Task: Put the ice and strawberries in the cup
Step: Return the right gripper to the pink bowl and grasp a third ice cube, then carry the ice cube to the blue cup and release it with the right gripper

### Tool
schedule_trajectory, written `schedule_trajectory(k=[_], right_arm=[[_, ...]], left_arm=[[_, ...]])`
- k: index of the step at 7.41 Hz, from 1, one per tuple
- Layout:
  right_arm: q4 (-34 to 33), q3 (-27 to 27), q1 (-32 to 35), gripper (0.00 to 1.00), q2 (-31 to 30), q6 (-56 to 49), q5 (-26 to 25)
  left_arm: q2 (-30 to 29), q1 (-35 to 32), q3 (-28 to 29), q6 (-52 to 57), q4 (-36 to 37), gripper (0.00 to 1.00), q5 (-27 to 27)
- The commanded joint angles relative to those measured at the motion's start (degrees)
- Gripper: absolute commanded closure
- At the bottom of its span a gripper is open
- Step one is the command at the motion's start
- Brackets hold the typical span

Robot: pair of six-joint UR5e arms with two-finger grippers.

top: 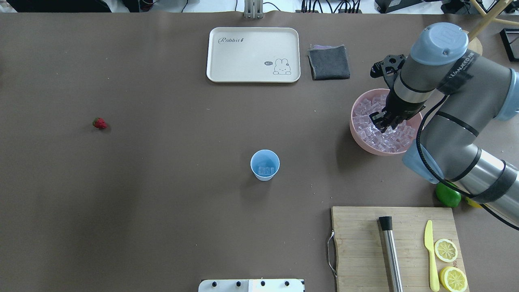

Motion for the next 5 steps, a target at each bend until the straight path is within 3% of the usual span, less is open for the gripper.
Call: schedule_trajectory(k=[1, 3, 5], right_arm=[[-4.97, 3.0, 0.15, 1.0, 6.37, 4.46, 4.43], [-3.15, 2.3, -6.24, 1.0, 14.38, 23.92, 4.1], [15.3, -5.21, -12.13, 1.0, 15.99, 43.8, 1.22]], left_arm=[[0.28, 0.07, 0.07, 0.0, -0.38, 0.03, -0.06], [0.28, 0.07, 0.33, 0.0, -0.38, 0.03, 0.02], [-0.07, 0.24, 0.51, 0.0, -0.29, 0.03, -0.06]])
